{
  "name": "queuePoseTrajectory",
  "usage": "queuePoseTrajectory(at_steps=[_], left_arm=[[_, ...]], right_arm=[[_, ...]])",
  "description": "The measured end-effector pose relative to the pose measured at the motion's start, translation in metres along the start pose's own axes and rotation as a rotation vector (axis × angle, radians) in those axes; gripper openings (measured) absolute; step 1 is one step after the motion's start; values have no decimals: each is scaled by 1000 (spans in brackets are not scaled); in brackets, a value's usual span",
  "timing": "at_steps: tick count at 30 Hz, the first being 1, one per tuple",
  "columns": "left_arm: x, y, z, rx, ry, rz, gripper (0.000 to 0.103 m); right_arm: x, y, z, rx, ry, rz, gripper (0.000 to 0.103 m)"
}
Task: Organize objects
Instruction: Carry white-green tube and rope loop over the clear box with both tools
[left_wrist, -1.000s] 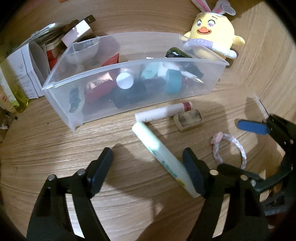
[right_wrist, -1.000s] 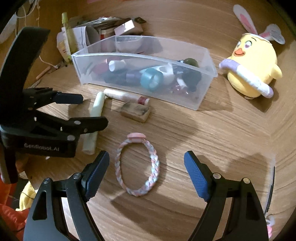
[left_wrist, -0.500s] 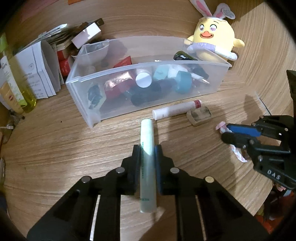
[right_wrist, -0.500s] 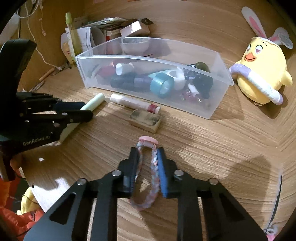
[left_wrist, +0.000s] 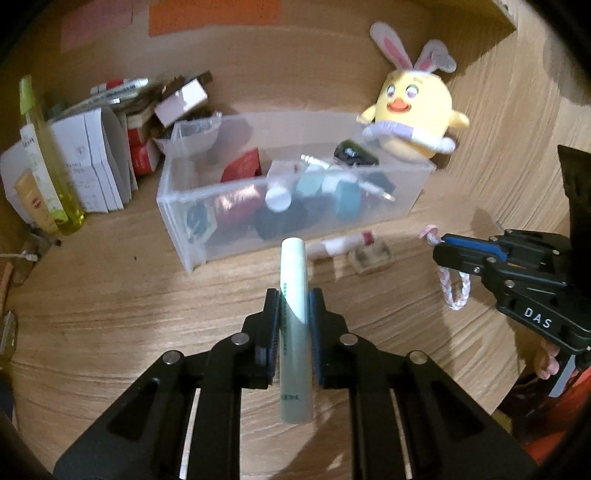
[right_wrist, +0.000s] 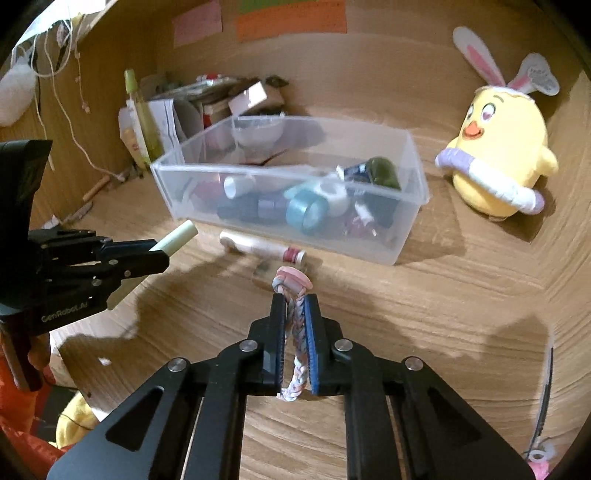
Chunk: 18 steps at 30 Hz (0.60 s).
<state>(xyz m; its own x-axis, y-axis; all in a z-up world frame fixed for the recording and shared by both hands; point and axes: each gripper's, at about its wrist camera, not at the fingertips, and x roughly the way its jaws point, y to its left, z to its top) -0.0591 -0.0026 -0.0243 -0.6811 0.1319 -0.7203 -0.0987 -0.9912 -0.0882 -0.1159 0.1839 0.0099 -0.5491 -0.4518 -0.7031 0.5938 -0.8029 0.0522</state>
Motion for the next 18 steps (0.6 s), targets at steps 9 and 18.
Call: queuePoseTrajectory(at_steps=[9, 18], left_arm=[[-17, 1, 20, -35, -84, -17, 15], [-20, 15, 45, -72, -143, -9, 15]], right_arm=[[-17, -3, 19, 17, -78, -3, 9], [-22, -6, 39, 29, -138, -9, 9]])
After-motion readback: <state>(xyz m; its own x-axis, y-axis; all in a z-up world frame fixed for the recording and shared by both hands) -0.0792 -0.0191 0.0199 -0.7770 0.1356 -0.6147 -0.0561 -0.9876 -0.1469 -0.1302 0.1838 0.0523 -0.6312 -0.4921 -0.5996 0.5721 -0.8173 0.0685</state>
